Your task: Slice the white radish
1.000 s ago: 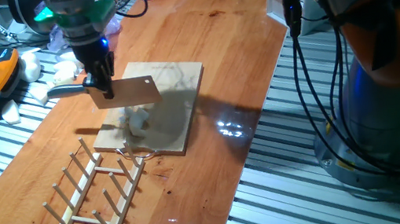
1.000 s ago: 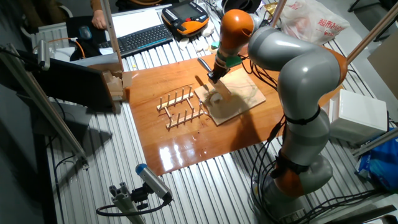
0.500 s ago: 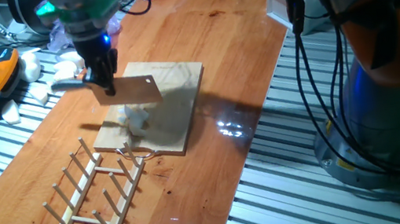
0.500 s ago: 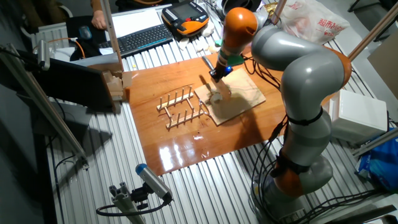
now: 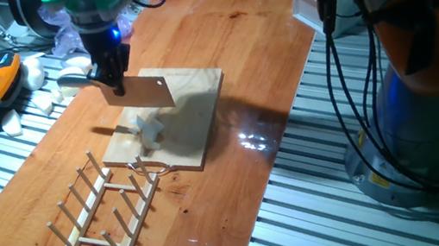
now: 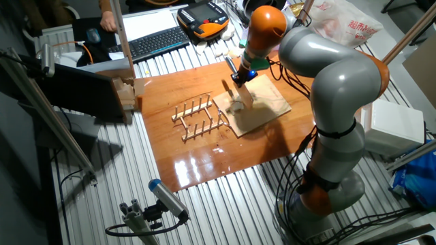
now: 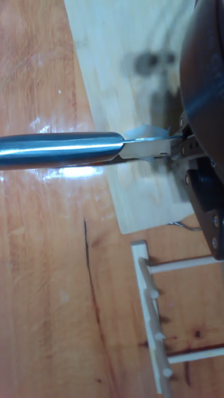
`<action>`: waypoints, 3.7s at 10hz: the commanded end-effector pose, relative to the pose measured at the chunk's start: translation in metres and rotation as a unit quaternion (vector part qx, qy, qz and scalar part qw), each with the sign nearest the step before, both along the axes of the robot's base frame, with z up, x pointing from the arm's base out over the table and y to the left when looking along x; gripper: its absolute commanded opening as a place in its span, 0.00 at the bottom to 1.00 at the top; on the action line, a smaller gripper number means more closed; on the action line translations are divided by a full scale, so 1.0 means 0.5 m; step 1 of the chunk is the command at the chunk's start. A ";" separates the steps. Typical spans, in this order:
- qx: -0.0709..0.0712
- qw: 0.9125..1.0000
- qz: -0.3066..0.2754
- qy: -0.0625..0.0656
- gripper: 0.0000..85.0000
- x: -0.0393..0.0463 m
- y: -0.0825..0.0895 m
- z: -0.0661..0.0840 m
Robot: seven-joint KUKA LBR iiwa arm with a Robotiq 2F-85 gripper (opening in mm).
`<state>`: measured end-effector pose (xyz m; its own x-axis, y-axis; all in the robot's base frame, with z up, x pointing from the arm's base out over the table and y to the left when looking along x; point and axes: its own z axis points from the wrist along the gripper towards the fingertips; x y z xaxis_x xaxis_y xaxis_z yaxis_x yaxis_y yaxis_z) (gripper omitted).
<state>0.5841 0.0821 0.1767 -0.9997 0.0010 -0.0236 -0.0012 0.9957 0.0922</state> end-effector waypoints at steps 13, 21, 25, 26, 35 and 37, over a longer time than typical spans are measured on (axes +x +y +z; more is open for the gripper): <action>0.002 1.000 0.027 0.002 0.00 -0.003 0.004 -0.004; 0.020 0.999 0.022 -0.018 0.00 0.057 0.274 0.093; 0.022 1.000 0.012 -0.018 0.00 0.041 0.301 0.081; 0.014 1.000 0.019 -0.019 0.00 0.035 0.309 0.077; -0.024 0.997 0.068 -0.026 0.00 0.009 0.294 -0.009; -0.037 0.996 0.079 -0.034 0.00 0.004 0.291 -0.026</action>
